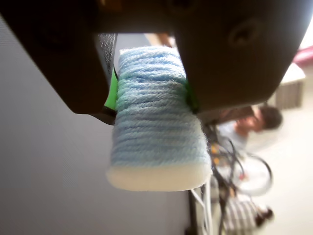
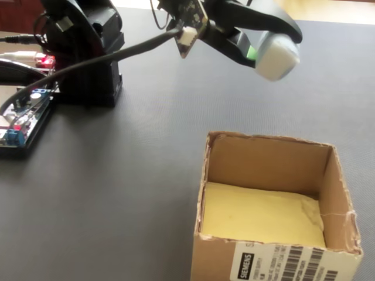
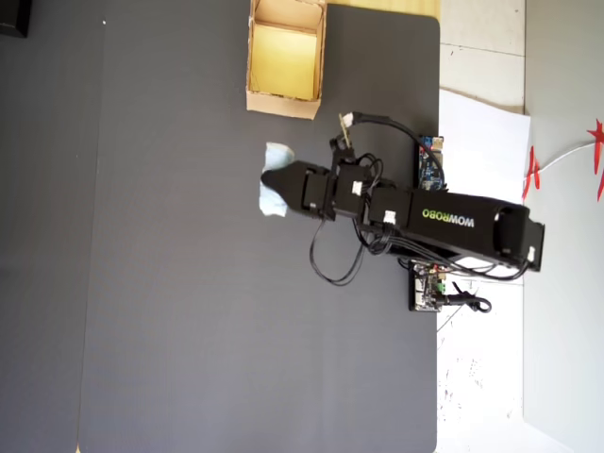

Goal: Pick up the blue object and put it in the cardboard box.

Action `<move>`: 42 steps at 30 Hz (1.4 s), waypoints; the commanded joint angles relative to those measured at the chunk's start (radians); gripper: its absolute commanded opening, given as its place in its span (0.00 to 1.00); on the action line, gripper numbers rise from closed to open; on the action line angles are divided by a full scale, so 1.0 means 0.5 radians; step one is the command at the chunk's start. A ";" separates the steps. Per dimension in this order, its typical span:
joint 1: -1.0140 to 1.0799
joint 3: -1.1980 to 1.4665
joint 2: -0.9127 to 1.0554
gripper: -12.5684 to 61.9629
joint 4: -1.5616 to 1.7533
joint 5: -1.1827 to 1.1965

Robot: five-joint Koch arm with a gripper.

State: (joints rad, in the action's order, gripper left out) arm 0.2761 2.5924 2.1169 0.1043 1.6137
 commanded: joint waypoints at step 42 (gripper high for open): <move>0.963 -0.816 -0.623 0.59 -0.046 -0.163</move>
State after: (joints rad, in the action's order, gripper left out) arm 0.7609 2.2457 1.7641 0.0675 1.5156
